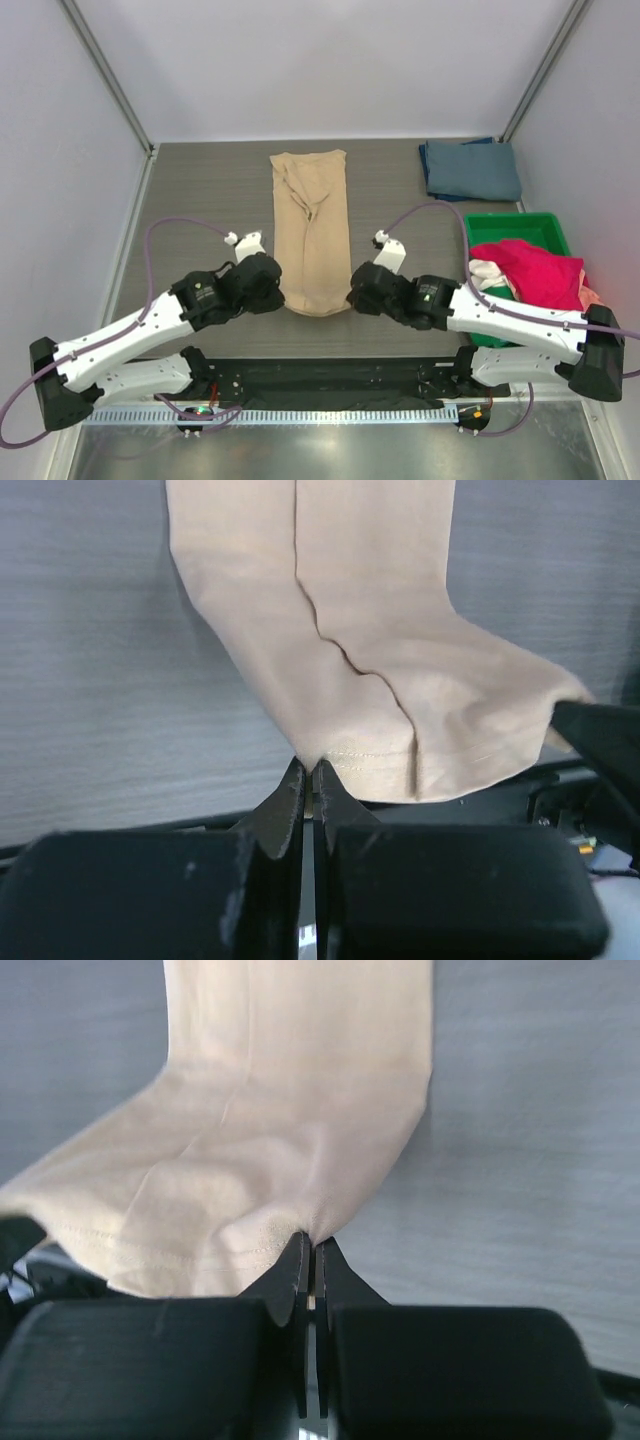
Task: Fold and stack the t-shirts
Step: Fold the tshirt
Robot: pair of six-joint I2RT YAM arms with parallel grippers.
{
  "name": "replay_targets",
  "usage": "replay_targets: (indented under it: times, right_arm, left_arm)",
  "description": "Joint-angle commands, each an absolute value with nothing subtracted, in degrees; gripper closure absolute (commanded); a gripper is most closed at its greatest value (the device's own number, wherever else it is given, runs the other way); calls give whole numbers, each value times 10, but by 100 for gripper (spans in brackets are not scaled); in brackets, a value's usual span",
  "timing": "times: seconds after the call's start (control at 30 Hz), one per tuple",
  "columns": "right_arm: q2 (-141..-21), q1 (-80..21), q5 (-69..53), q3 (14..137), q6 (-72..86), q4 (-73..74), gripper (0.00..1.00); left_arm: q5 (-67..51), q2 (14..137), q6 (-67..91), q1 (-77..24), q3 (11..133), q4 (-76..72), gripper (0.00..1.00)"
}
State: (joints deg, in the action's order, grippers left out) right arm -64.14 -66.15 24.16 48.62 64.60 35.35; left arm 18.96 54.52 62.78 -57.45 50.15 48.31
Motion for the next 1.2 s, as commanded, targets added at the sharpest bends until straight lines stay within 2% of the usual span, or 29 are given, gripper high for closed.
replay_targets:
  times: [0.0,0.47,0.73,1.17]
  right_arm:
    - [-646,-616,269,532,570,372,99]
    - [-786,-438,217,680,420,338,99]
    - [-895,-373,157,744,378,295,99]
    - [-1048,-315,90,841,345,274,99]
  left_arm:
    - [238,570,564,-548,559,500,100]
    - [115,704,414,-332,648,396,100]
    - [69,831,383,-266,700,348,100]
    - [53,1018,325,-213,803,332,100]
